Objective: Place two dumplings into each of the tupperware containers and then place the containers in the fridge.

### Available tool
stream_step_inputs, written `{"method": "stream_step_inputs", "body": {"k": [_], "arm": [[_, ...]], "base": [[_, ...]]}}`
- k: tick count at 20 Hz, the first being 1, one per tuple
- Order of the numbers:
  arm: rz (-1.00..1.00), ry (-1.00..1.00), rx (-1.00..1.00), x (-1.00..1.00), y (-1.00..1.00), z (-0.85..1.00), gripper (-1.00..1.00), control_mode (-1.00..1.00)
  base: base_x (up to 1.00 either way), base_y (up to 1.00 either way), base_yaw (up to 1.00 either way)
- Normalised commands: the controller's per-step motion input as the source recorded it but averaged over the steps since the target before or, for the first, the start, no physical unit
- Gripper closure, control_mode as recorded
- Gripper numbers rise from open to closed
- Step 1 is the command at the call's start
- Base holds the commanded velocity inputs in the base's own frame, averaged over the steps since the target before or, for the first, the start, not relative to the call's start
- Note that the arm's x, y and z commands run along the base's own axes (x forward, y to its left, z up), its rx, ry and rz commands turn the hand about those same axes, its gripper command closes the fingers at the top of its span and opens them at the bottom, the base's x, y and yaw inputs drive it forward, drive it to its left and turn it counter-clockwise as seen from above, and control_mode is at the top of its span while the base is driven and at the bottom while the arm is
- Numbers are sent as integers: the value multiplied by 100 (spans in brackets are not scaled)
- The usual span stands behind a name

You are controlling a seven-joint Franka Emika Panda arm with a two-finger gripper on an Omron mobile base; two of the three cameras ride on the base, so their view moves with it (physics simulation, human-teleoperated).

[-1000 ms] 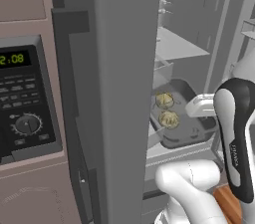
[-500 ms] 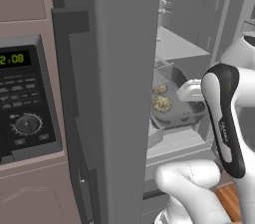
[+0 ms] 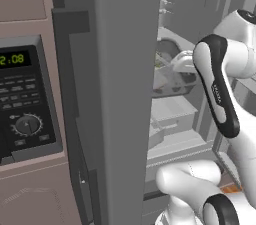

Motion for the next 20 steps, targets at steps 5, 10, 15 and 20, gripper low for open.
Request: {"method": "stream_step_inputs", "body": {"k": [5, 10, 15, 20], "arm": [[0, -13, 0, 91, 4, 12, 100, -100], [0, -30, 1, 59, 0, 0, 100, -100], [1, -8, 1, 97, 0, -3, 100, -100], [1, 0, 1, 100, 0, 0, 100, -100]], "base": [[0, 0, 0], [0, 0, 0], [0, 0, 0], [0, 0, 0]]}}
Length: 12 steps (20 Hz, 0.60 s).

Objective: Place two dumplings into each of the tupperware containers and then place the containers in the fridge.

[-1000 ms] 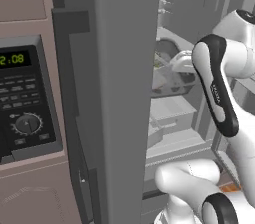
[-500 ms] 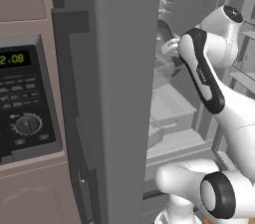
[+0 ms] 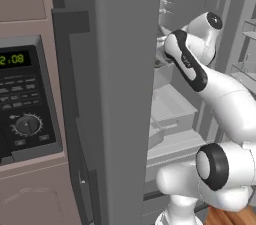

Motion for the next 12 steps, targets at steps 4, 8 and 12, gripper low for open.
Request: {"method": "stream_step_inputs", "body": {"k": [4, 8, 12], "arm": [[1, 0, 0, 100, 0, 0, 100, -100], [0, 0, 0, 80, 26, 0, 100, -100], [0, -4, 0, 43, 22, 0, 100, -100]], "base": [[0, 0, 0], [0, 0, 0], [0, 0, 0]]}}
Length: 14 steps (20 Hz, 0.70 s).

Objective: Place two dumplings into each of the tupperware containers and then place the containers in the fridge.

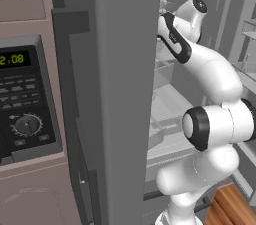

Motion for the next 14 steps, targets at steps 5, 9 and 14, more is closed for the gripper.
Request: {"method": "stream_step_inputs", "body": {"k": [5, 9, 14], "arm": [[0, -9, 0, 27, 16, 0, 100, -100], [0, -10, 0, 31, 8, -6, 100, -100], [0, -3, 0, 7, 2, 0, -100, -100]], "base": [[0, 0, 0], [0, 0, 0], [0, 0, 0]]}}
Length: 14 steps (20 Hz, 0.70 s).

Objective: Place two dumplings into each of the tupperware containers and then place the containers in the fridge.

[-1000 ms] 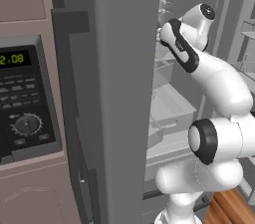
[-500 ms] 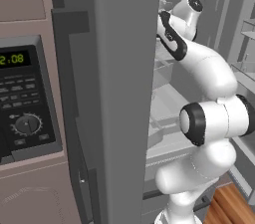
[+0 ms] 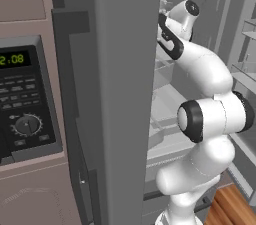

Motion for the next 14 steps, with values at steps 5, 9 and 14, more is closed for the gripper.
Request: {"method": "stream_step_inputs", "body": {"k": [5, 9, 14], "arm": [[0, -9, 0, 0, 0, 1, -100, -100], [0, -14, 0, -1, 0, 16, -100, -100], [-2, -11, 0, -52, -3, 28, -100, -100]], "base": [[0, 0, 0], [0, 0, 0], [0, 0, 0]]}}
